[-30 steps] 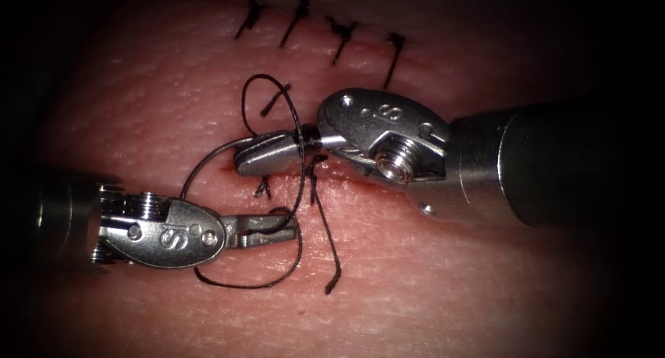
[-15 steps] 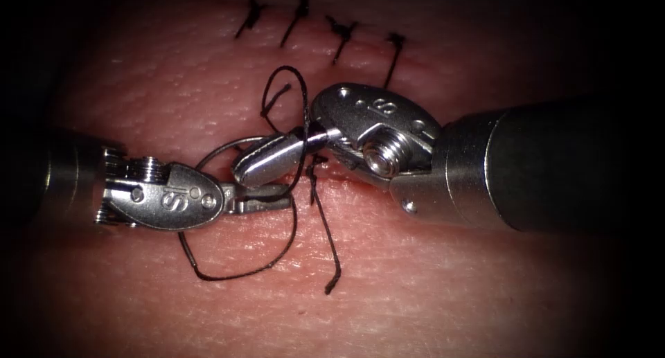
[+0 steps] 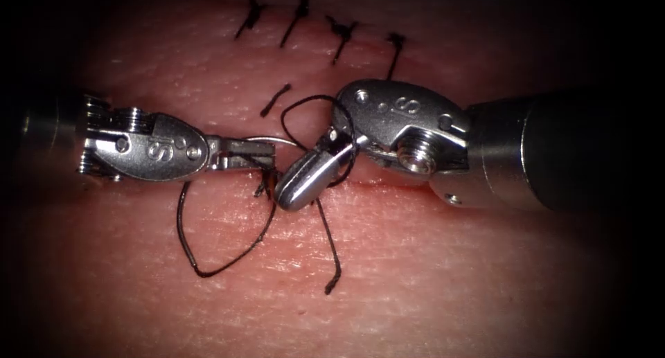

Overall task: Wound Closure
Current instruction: Loop the suture with the left hand around the right hand, then grasp the suture tail

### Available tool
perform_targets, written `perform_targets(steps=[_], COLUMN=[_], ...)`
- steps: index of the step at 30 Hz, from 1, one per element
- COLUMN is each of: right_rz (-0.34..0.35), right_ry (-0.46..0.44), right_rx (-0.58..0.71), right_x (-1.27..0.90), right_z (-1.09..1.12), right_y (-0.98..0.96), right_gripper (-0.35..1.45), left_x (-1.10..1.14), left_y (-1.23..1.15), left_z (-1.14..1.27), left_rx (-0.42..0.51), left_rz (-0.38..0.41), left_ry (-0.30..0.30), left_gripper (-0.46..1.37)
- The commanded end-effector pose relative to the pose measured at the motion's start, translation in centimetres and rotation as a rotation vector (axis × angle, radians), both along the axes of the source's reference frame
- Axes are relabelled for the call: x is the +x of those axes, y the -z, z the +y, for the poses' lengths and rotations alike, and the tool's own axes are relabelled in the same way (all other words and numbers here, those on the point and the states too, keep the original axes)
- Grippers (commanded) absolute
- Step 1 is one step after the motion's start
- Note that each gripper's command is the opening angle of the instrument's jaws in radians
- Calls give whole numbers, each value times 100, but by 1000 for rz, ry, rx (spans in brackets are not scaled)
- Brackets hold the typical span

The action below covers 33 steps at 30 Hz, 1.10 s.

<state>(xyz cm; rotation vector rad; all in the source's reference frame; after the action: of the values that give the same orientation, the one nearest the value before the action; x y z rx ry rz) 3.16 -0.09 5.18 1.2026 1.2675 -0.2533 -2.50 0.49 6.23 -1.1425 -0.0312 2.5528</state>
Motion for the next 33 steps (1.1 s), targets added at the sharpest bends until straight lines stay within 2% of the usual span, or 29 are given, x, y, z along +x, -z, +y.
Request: perform_targets(steps=[1,7,10,11,14,15,16,18,19,25,26,33], right_rz=[-8,16,8,6,-18,-24,-32,-44,-50,-77,-81,-104], right_ry=[24,105,160,165,169,164,155,142,144,182,190,224], right_rx=[-49,-167,-261,-275,-322,-330,-351,-376,-392,-470,-495,-561], right_x=[-1,5,8,9,10,11,11,10,9,3,0,-4], right_z=[0,-23,-42,-45,-55,-56,-57,-57,-57,-70,-77,-84], right_y=[0,9,13,13,15,16,16,16,15,-4,-14,-33], right_gripper=[-35,-35,-35,-27,29,51,80,104,109,117,116,107], left_x=[1,6,9,10,12,14,15,16,17,28,33,48], left_y=[1,3,3,3,4,3,3,2,2,3,5,7], left_z=[0,1,2,3,5,6,6,7,7,4,1,-4], left_rx=[6,5,4,4,2,2,1,1,0,-6,-7,-7], left_rz=[-1,4,5,7,12,12,15,15,17,25,28,37], left_ry=[-5,-2,-1,0,5,5,6,6,8,10,11,18], left_gripper=[-35,-35,-35,-35,-35,-35,-35,-35,-35,-35,-35,-35])
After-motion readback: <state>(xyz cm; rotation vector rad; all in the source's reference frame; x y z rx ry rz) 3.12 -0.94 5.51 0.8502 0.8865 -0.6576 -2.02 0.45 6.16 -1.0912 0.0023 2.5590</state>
